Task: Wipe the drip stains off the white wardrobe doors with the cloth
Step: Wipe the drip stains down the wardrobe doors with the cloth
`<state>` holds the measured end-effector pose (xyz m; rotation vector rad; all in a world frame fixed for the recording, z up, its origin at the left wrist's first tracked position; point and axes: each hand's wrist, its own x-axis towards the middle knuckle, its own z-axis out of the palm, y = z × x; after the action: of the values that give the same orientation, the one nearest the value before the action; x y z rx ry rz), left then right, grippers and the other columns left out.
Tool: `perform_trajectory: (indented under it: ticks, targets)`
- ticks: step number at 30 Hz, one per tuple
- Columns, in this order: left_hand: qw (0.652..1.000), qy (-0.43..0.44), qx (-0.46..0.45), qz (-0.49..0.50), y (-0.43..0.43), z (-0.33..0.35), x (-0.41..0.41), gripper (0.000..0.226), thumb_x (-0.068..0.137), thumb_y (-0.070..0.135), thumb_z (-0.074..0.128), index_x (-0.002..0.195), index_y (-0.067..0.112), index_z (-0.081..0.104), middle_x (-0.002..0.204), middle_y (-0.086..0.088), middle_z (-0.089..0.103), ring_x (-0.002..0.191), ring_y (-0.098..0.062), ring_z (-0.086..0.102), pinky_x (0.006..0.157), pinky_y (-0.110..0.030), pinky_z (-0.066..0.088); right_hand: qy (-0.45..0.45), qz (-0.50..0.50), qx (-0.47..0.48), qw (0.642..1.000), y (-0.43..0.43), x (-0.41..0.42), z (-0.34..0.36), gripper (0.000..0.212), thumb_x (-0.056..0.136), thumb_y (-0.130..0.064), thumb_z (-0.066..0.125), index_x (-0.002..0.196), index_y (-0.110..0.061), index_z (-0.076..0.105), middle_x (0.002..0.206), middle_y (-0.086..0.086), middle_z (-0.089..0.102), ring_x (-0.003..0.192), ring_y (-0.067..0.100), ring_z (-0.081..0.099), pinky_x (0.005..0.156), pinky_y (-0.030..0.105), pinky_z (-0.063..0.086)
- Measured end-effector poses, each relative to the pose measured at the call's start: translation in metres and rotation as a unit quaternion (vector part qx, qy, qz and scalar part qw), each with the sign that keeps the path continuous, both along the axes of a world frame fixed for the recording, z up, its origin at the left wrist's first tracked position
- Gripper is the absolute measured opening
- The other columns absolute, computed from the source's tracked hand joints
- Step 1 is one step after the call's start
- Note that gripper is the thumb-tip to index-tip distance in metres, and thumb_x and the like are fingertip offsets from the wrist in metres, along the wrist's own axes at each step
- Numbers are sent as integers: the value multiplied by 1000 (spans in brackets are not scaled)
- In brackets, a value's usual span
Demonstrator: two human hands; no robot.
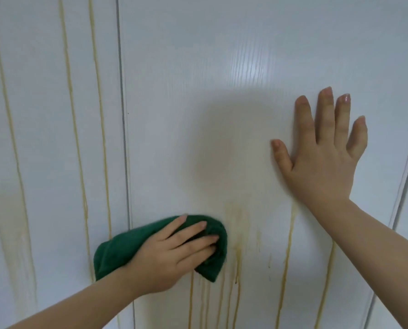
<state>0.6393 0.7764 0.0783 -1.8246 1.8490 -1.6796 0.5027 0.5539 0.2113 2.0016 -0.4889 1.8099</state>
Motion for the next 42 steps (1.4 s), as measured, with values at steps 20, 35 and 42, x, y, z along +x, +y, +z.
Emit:
perform_trajectory:
  ticks: [20, 35, 42]
  targets:
    - [947, 153, -282, 4, -47, 144, -16, 48, 74, 12, 41, 121, 8, 52, 132, -10, 54, 129, -31, 34, 111, -43, 15, -21, 1, -28, 999, -3, 3, -2, 62, 96, -50, 29, 146, -13, 27, 152, 19, 24, 139, 35, 15, 111, 50, 5]
    - [975, 81, -207, -3, -51, 126, -20, 45, 77, 10, 40, 119, 9, 54, 130, -11, 57, 126, -30, 36, 109, -46, 19, -42, 39, -25, 998, -3, 2, -2, 47, 100, -30, 27, 144, -15, 34, 150, 16, 31, 138, 30, 18, 113, 39, -1]
    - [991, -108, 71, -40, -69, 12, -36, 40, 92, 15, 33, 124, 17, 57, 133, 1, 56, 131, -25, 37, 116, -45, 16, -22, 80, 10, 996, 5, -10, 3, 46, 95, -23, 31, 138, -16, 46, 147, 13, 37, 137, 31, 28, 107, 34, 9]
